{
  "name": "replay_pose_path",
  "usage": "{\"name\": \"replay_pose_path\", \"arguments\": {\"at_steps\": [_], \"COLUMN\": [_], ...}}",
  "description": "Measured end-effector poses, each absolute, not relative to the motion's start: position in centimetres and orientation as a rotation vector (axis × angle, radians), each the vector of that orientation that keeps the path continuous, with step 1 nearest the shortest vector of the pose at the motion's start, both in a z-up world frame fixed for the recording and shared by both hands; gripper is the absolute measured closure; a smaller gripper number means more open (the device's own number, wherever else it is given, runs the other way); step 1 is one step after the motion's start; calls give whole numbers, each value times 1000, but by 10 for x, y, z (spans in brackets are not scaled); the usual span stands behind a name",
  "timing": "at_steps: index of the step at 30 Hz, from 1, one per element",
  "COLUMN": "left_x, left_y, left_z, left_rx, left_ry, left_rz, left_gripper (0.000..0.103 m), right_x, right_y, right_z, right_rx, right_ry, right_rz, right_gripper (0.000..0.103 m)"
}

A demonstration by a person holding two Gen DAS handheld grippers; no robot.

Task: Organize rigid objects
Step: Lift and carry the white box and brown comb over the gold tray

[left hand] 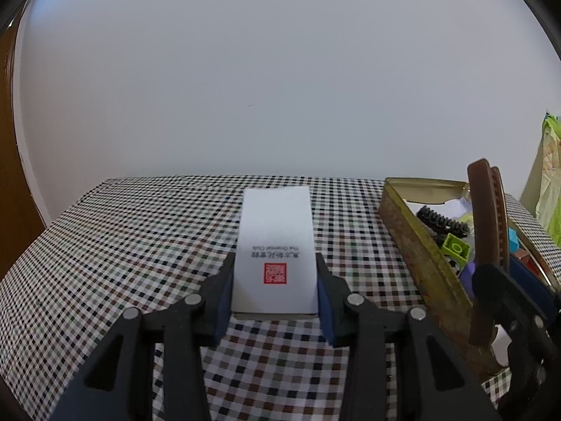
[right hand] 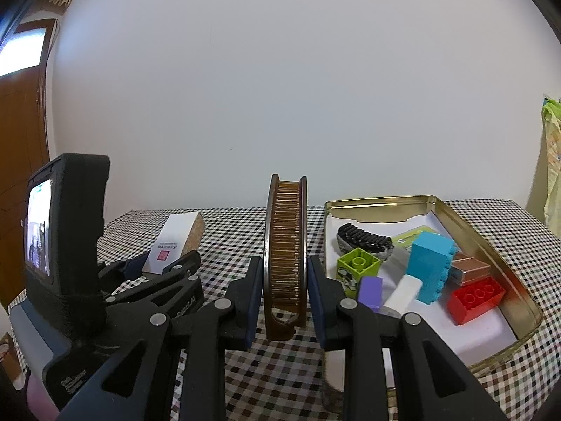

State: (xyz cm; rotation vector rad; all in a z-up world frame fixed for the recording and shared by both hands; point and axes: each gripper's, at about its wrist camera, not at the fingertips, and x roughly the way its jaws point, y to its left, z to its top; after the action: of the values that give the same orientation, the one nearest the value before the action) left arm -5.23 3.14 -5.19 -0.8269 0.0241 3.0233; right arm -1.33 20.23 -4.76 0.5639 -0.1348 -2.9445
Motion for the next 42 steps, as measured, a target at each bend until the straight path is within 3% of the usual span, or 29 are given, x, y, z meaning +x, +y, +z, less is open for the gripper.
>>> {"name": "replay_pose_path", "arguments": {"at_steps": [42], "left_x": [-32], "left_y": [123], "left_z": [-23], "left_rx": [-664], "left_ry": [64], "left_rz": [2825], "left_gripper": [63], "right_x": [-24], "right_y": [319], "right_z": [-55], "right_rx": [494], "right_ry": [-233], "right_rz": [-3147], "right_gripper": [75]}}
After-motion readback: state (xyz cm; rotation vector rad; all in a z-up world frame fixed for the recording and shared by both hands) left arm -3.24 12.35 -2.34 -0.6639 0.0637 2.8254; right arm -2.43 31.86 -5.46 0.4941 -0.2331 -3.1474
